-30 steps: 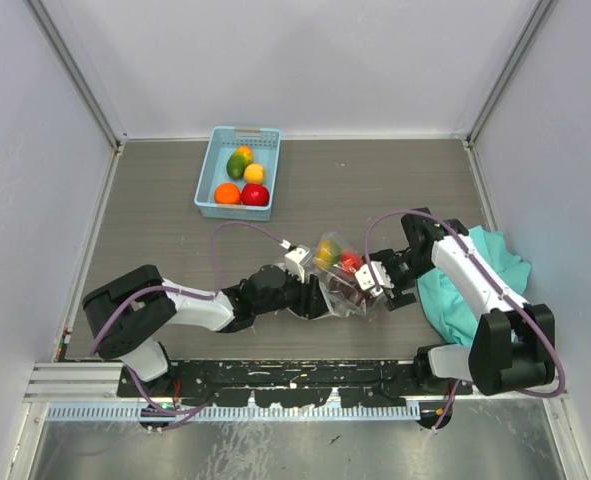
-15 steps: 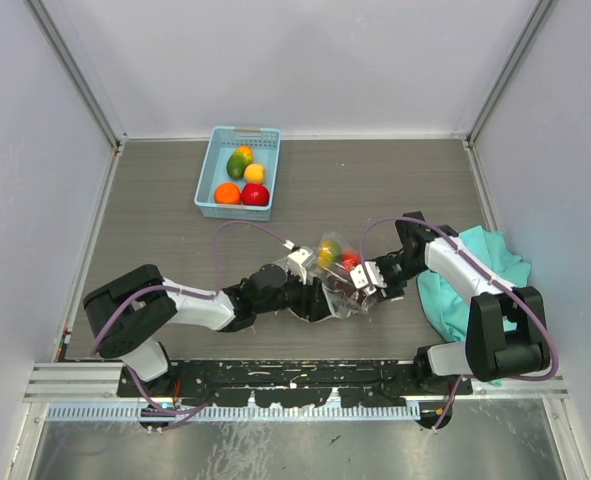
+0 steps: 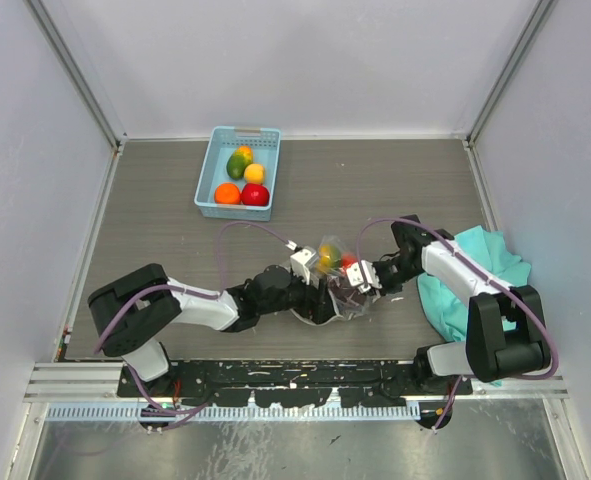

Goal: Open the zip-top bag and remove the fake food
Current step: Pick up the fake fruit from the zipper food storage bag.

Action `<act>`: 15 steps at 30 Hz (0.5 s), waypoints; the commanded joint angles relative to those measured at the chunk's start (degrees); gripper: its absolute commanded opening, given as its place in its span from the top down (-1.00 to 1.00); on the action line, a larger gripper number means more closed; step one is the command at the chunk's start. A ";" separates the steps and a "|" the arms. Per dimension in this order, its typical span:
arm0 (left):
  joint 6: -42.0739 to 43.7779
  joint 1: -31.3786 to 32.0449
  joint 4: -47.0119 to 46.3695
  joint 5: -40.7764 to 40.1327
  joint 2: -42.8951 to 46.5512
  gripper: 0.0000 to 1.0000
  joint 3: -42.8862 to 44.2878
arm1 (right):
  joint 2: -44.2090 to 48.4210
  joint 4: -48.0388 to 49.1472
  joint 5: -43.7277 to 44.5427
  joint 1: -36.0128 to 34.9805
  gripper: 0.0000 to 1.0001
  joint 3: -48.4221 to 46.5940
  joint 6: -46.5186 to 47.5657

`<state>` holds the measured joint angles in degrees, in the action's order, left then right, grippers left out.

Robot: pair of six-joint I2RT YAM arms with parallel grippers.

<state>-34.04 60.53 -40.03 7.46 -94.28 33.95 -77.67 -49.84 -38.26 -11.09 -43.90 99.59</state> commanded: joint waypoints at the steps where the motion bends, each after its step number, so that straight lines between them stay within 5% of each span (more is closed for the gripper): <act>1: -1.83 1.24 -1.58 -2.38 -0.47 -0.59 2.90 | -0.29 0.64 -3.65 -1.36 0.58 -0.35 -4.90; 15: -7.92 2.17 -1.63 -5.08 -1.26 -0.36 3.29 | -1.59 3.70 -4.14 -4.01 0.98 -0.38 -20.03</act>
<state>-40.27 62.37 -39.81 3.22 -95.15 35.46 -78.17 -47.68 -39.90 -14.63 -43.90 85.52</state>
